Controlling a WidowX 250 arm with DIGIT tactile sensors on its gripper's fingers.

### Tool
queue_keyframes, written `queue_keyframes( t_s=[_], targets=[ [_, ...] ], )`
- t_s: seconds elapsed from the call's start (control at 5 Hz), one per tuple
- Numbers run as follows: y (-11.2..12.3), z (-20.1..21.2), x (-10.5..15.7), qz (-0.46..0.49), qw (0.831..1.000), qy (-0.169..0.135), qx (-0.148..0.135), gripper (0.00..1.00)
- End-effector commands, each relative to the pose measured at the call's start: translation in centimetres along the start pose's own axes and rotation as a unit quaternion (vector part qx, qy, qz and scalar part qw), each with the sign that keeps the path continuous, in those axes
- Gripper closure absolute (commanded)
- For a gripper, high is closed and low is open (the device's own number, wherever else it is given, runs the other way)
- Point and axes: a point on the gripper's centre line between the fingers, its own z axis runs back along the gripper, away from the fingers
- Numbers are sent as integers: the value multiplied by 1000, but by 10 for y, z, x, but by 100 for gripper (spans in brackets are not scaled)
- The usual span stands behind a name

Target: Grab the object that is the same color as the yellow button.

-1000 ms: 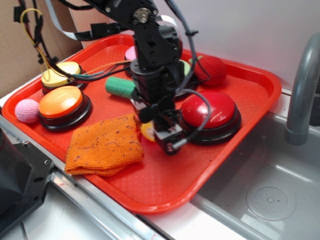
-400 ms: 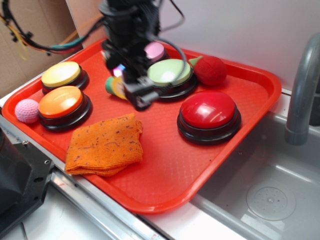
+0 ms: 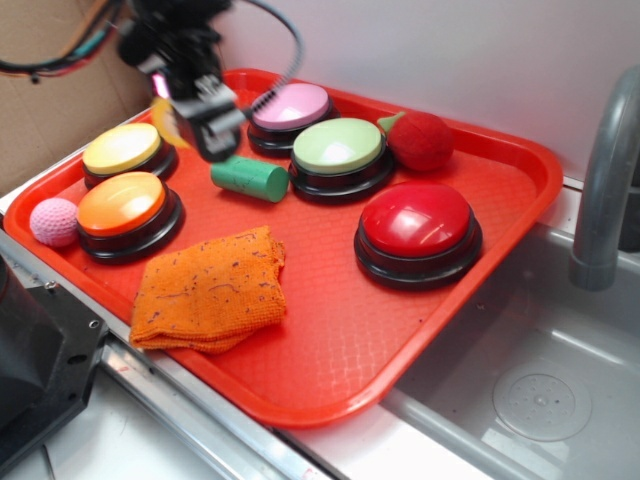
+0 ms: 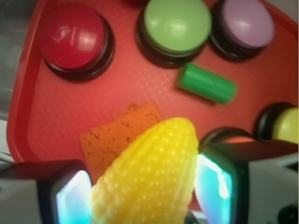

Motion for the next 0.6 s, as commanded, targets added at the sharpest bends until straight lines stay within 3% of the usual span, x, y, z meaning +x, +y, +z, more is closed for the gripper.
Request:
queue_keyframes(
  t_s=[0.0, 0.2, 0.4],
  targets=[
    [41, 8, -26, 58, 998, 3, -5, 100],
    [51, 5, -37, 86, 996, 16, 2, 100],
    [50, 5, -32, 73, 996, 48, -3, 100]
  ],
)
